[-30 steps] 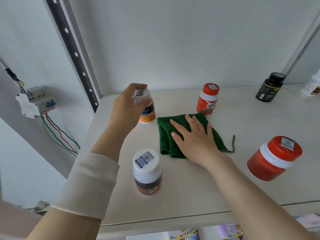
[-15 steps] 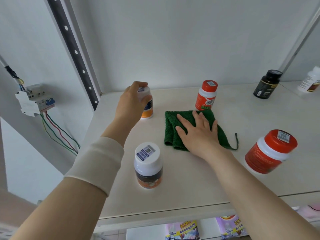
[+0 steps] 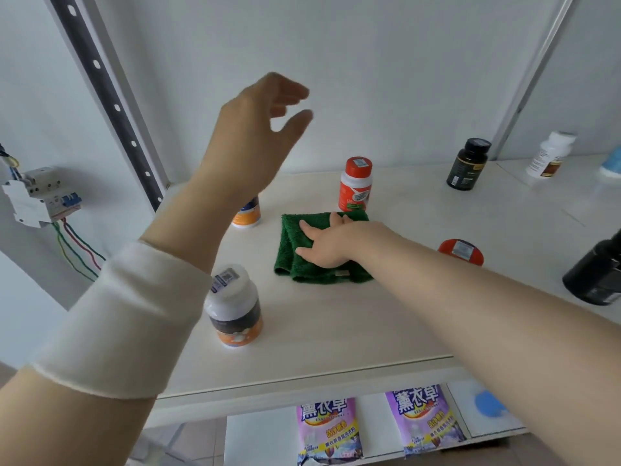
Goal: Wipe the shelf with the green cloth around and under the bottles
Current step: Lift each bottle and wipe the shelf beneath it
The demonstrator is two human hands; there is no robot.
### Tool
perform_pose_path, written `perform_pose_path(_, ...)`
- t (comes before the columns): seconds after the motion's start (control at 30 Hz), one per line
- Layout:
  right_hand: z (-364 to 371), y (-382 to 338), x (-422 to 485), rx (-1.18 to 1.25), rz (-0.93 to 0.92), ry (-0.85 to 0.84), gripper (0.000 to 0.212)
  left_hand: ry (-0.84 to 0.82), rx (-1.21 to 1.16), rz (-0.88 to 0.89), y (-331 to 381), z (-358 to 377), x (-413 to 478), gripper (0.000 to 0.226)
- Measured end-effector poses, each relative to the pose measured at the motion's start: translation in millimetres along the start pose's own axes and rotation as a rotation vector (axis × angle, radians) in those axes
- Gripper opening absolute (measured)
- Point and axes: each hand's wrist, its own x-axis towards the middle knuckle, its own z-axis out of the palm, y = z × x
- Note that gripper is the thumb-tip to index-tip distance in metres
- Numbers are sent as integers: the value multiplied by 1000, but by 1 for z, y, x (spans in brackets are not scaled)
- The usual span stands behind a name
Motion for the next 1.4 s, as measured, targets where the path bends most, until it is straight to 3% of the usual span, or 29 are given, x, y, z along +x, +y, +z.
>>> perform_pose_path(0.13,-25,19,-11,-241,-156,-114,62,-18,7,54,43,13,-15,26)
perform_pose_path(0.27,-45,54,-6,-117,-284,-288,60,93,-66,-34,68,32,-45,23)
perform_pose_path(0.37,-62,85,-10,4,-446,-229,46,144,-134,-122,79,58,-82,23)
perform_pose_path(0.43,-64,103,-2,13,-567,-104,23,85,-123,-142,85,82,-103,33)
perform_pose_path(0.47,-62,108,2,2,-624,-63,22,49,-101,-147,87,95,-111,38)
perform_pose_path(0.57,-47,113,20,-48,-722,-3,51,-30,-97,-214,93,125,-124,49)
perform_pose_path(0.67,-35,109,34,-78,-801,-9,57,-55,-116,-306,100,141,-128,52)
perform_pose_path(0.83,-22,101,45,-196,-800,-19,61,-26,-123,-389,102,125,-123,39)
perform_pose_path(0.97,-7,91,54,-64,-837,23,55,48,-82,-410,100,78,-115,36)
perform_pose_path(1.07,15,82,63,-83,-834,130,63,114,-20,-398,94,49,-109,29)
perform_pose_path(1.13,28,79,58,-75,-794,225,58,147,31,-393,89,36,-106,29)
perform_pose_path(1.3,74,90,-14,112,-777,316,50,223,-11,-399,81,24,-98,33)
perform_pose_path(1.4,103,115,-68,217,-776,372,57,201,-36,-371,80,29,-95,33)
